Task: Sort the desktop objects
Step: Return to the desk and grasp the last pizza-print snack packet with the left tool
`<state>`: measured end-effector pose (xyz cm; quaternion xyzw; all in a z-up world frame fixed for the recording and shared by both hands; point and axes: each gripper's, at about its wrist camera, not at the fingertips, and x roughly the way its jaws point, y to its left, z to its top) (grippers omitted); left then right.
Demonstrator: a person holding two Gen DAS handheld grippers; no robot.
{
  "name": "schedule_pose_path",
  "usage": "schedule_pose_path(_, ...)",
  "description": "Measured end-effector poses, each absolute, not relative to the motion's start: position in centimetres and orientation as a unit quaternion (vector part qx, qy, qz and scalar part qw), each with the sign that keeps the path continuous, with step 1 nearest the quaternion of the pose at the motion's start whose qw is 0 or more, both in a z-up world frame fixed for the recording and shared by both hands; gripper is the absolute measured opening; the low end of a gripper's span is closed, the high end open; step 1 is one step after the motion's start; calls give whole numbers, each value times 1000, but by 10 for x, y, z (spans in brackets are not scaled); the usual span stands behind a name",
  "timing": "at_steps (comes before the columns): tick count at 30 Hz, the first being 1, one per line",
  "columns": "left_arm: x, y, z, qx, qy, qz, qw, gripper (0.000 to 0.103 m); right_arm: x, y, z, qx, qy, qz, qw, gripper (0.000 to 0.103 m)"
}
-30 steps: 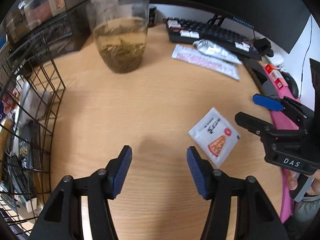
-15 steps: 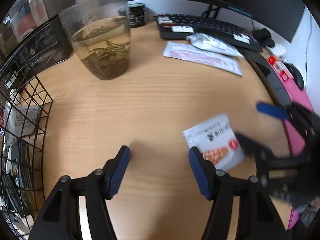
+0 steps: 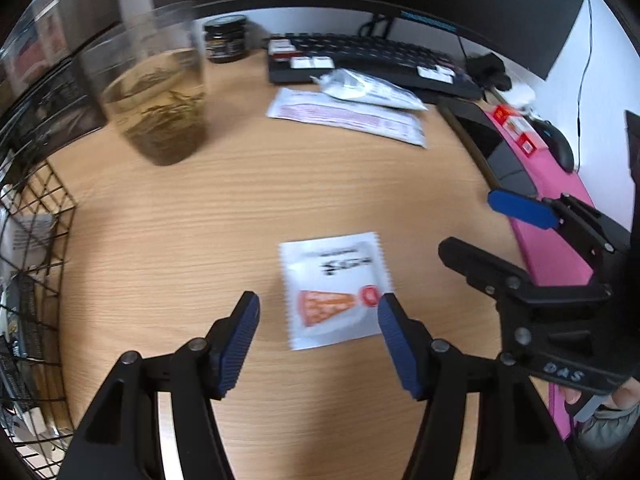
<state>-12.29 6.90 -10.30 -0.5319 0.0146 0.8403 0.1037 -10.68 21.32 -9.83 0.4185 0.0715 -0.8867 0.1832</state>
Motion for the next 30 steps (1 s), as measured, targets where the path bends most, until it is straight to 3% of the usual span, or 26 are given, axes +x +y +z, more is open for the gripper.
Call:
schedule_pose_path(8,-130,88,-113,-517,48,849,91,70,-98,237,-100,417,51,-890,178,70)
schedule_pose_path(12,-129,89,-111,-513,52,851,98,44,-98,238,-100,417,44,-889,184,70)
schedule_pose_path(14,-127,87,-109,-502,46,858,100,43,-97,238,-101,416,45,-889,185,71)
schedule_pose_path(17,-126,84,-107,-499,36,859,108,31,-97,239,-102,418,43,-888,185,71)
schedule_pose_path(24,-116,62,-73,-475,20,873,109,31,-96,229,-95,416,47,-888,192,70)
schedule_pose_path(30,-89,2,-13,-426,-7,901,86,31,-91,187,-63,390,60,-890,228,70)
